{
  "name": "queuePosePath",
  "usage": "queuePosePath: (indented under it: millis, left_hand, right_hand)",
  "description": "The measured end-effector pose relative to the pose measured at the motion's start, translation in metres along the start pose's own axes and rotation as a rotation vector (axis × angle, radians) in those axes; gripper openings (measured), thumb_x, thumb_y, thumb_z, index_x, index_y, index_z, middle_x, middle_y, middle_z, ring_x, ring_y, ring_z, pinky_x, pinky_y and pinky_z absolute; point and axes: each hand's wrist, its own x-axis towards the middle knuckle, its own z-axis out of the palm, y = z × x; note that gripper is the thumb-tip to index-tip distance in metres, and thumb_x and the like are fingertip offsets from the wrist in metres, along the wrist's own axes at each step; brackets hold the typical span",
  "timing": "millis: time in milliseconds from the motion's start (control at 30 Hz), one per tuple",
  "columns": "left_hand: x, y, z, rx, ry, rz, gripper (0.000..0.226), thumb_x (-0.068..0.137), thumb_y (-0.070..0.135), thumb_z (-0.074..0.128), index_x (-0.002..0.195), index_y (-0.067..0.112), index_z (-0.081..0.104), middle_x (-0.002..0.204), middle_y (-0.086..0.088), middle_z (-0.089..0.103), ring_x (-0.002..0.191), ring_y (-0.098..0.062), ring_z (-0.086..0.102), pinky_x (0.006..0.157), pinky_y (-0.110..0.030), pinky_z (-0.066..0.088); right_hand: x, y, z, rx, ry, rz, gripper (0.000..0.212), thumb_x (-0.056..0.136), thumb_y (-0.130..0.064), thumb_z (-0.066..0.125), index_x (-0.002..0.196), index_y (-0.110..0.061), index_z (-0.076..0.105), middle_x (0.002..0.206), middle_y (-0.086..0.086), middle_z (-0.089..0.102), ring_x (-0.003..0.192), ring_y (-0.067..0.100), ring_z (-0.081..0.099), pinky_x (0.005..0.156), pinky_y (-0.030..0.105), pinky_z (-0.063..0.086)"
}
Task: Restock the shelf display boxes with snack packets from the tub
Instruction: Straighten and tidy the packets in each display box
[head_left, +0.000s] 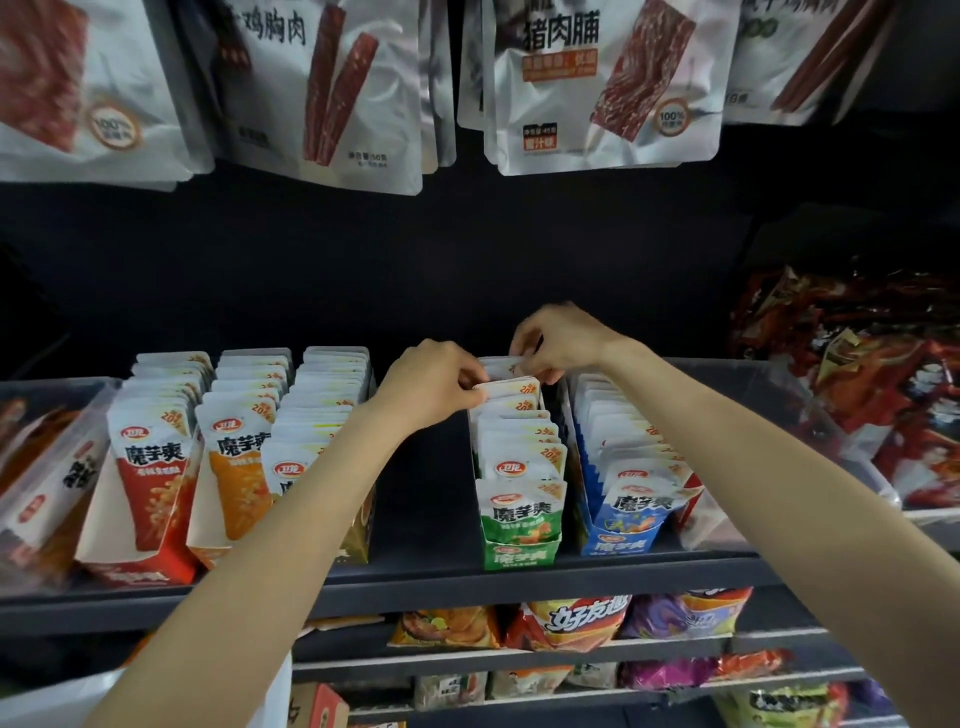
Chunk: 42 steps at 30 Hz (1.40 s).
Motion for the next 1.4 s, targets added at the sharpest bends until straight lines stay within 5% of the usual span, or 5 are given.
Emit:
queuePosePath:
  millis: [400,700,933,1167,1400]
  left_hand:
    - [-0.012,-0.008,0.036,0.124,0.594,0.342,0.021,0.088,0.024,0.054,0.093,0.016,0.073,0.079,0.003,0.07,0.069,-0.017,0.065,0.05,-0.032,0.052]
    - [-0.025,-0.007,0.045,-0.487,0.241,0.057,0.025,0.097,0.018,0.051,0.116,0.022,0.067,0.114,0.008,0.066,0.102,0.0,0.058,0.082,-0.004,0.04]
    - [-0.062,0.02,0.048,-1.218,0.172,-0.192,0.057,0.094,0.049,0.028,0.145,0.024,0.034,0.148,0.011,0.038,0.132,0.002,0.035,0.115,-0.028,0.025]
    - [-0.077,0.052,0.06,-1.284,0.058,-0.228,0.073,0.084,0.061,0.045,0.148,0.037,0.019,0.151,0.016,0.032,0.135,-0.002,0.035,0.107,-0.025,0.033]
    - [-0.044,0.046,0.071,-1.216,0.184,-0.303,0.059,0.097,0.048,0.037,0.15,0.029,0.019,0.147,0.003,0.041,0.128,-0.011,0.046,0.105,-0.03,0.04]
  right_hand:
    - [-0.026,-0.001,0.01,-0.472,0.478,-0.184,0.017,0.095,-0.022,0.051,0.105,-0.019,0.064,0.107,0.001,0.06,0.092,0.024,0.059,0.072,0.036,0.047]
    - [-0.049,0.0,0.014,-0.11,0.34,-0.037,0.039,0.101,-0.019,0.042,0.139,-0.016,0.047,0.138,0.008,0.051,0.122,0.02,0.051,0.097,0.025,0.039]
    - [-0.111,-0.035,0.07,0.775,0.408,0.077,0.054,0.1,-0.046,0.036,0.15,-0.035,0.019,0.157,-0.014,0.018,0.144,0.004,0.014,0.119,0.033,0.013]
    - [-0.118,-0.031,0.121,1.017,0.492,0.062,0.082,0.079,-0.057,0.043,0.151,-0.032,0.013,0.129,-0.04,0.03,0.11,-0.033,0.03,0.082,-0.008,0.03]
    - [-0.099,-0.019,0.146,0.887,0.65,0.109,0.069,0.093,-0.029,0.058,0.151,-0.022,0.021,0.143,-0.018,0.039,0.122,-0.015,0.039,0.104,0.013,0.036]
